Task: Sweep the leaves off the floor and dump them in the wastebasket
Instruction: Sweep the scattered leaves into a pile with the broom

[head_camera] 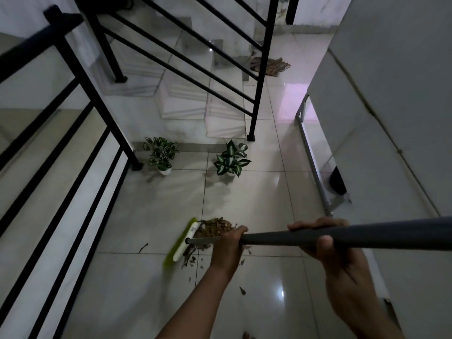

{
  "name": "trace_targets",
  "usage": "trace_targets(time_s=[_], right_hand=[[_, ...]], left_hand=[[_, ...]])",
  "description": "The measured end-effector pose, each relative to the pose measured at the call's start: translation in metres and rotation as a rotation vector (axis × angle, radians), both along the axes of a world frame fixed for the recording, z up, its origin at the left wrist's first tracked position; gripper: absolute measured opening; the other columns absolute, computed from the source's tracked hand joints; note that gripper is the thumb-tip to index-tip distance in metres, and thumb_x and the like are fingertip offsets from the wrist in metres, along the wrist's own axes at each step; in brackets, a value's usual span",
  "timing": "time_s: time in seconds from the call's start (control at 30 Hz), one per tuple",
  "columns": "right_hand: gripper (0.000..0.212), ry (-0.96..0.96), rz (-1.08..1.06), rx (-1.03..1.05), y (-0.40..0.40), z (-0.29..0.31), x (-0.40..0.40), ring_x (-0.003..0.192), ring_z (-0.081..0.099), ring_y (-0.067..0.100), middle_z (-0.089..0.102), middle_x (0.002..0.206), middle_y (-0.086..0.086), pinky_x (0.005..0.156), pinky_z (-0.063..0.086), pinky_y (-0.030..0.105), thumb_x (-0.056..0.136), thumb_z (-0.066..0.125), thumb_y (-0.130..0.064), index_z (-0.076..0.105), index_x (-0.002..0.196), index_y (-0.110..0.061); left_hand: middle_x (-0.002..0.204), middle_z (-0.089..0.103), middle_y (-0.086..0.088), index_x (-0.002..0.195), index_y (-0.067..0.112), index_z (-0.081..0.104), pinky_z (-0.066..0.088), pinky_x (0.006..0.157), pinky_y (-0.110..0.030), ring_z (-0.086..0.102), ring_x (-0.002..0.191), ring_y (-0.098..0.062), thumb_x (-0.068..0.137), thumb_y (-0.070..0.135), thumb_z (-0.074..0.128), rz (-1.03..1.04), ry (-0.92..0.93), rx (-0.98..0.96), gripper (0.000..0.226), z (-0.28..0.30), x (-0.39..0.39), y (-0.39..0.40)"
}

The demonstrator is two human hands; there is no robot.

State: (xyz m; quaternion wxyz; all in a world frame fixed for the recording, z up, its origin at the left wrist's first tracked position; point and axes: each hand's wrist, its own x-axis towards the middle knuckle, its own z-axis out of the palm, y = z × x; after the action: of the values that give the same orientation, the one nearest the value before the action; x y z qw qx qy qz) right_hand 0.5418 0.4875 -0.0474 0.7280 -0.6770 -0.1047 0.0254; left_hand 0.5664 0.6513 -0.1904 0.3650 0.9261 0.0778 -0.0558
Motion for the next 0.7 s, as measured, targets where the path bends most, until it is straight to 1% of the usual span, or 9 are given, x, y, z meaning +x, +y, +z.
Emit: trace_targets(time_s=[0.07,0.1,0.2,0.27,0.37,0.43,0.53,0.6,0.7], right_hand=[[0.036,-0.072,-0.022,-0.020,-0.006,0.014,0.005,0.094,0.065,0.018,0.070,0.092,-0.002,0.081,0.055,0.028,0.064,0.059,-0.071,0.061,0.084,-0.042],[0.036,-0.095,-0.033,-0.015,-0.009,0.020,0.007,0.094,0.066,0.018,0.070,0.092,-0.001,0.079,0.055,0.028,0.065,0.059,-0.071,0.061,0.084,-0.041],[0.034,-0.135,-0.032,0.003,-0.012,0.026,0.010,0.093,0.066,0.017,0.070,0.091,-0.003,0.077,0.056,0.027,0.066,0.058,-0.070,0.061,0.084,-0.042],[0.033,-0.129,-0.032,0.040,-0.008,0.021,0.010,0.094,0.066,0.019,0.070,0.092,0.000,0.078,0.056,0.027,0.067,0.059,-0.068,0.061,0.085,-0.040],[0.031,-0.093,-0.003,0.108,0.003,0.008,0.008,0.097,0.065,0.021,0.070,0.095,0.001,0.080,0.055,0.028,0.070,0.059,-0.064,0.061,0.088,-0.038],[0.031,-0.056,0.025,0.126,0.011,-0.002,0.008,0.099,0.064,0.020,0.070,0.096,-0.001,0.082,0.054,0.028,0.072,0.059,-0.063,0.060,0.090,-0.038],[0.035,0.063,0.111,0.137,0.029,-0.020,0.004,0.104,0.062,0.018,0.069,0.100,-0.001,0.086,0.051,0.023,0.068,0.060,-0.066,0.059,0.089,-0.037],[0.036,0.119,0.175,0.106,0.047,-0.035,0.000,0.109,0.059,0.018,0.068,0.103,-0.001,0.094,0.048,0.029,0.068,0.059,-0.067,0.058,0.090,-0.038],[0.037,0.192,0.270,0.030,0.071,-0.057,-0.004,0.114,0.056,0.013,0.065,0.109,-0.006,0.103,0.041,0.037,0.067,0.057,-0.069,0.056,0.091,-0.041]], left_hand=[[0.092,0.068,-0.006,0.101,0.019,0.060,0.043,0.062,-0.023,0.062,0.082,-0.019,0.085,0.005,0.054,-0.031,-0.034,0.009,0.022,0.006,0.009,-0.009],[0.088,0.067,-0.007,0.097,0.018,0.059,0.041,0.061,-0.026,0.062,0.080,-0.022,0.085,0.007,0.055,-0.042,-0.050,0.032,0.017,0.010,0.013,-0.011],[0.090,0.068,-0.007,0.099,0.017,0.058,0.045,0.066,-0.030,0.063,0.083,-0.023,0.086,0.009,0.055,-0.060,-0.075,0.116,0.015,0.021,0.020,-0.009],[0.093,0.068,-0.007,0.102,0.018,0.058,0.044,0.068,-0.028,0.063,0.085,-0.022,0.087,0.010,0.055,-0.054,-0.067,0.144,0.017,0.022,0.018,0.000],[0.097,0.068,-0.006,0.105,0.018,0.059,0.042,0.069,-0.023,0.063,0.088,-0.020,0.088,0.011,0.054,-0.034,-0.052,0.181,0.019,0.022,0.012,0.021],[0.100,0.068,-0.004,0.106,0.018,0.060,0.039,0.069,-0.021,0.063,0.092,-0.019,0.087,0.013,0.056,-0.010,-0.047,0.192,0.020,0.021,0.006,0.035],[0.108,0.067,-0.004,0.114,0.018,0.060,0.044,0.077,-0.024,0.062,0.098,-0.020,0.088,0.011,0.055,0.072,-0.008,0.189,0.028,0.010,-0.006,0.062],[0.112,0.066,-0.008,0.118,0.016,0.058,0.046,0.082,-0.028,0.062,0.101,-0.023,0.088,0.007,0.053,0.130,0.057,0.205,0.031,-0.001,-0.016,0.082],[0.106,0.066,-0.014,0.110,0.010,0.061,0.047,0.081,-0.034,0.062,0.097,-0.028,0.086,0.002,0.055,0.204,0.141,0.198,0.026,-0.021,-0.026,0.108]])
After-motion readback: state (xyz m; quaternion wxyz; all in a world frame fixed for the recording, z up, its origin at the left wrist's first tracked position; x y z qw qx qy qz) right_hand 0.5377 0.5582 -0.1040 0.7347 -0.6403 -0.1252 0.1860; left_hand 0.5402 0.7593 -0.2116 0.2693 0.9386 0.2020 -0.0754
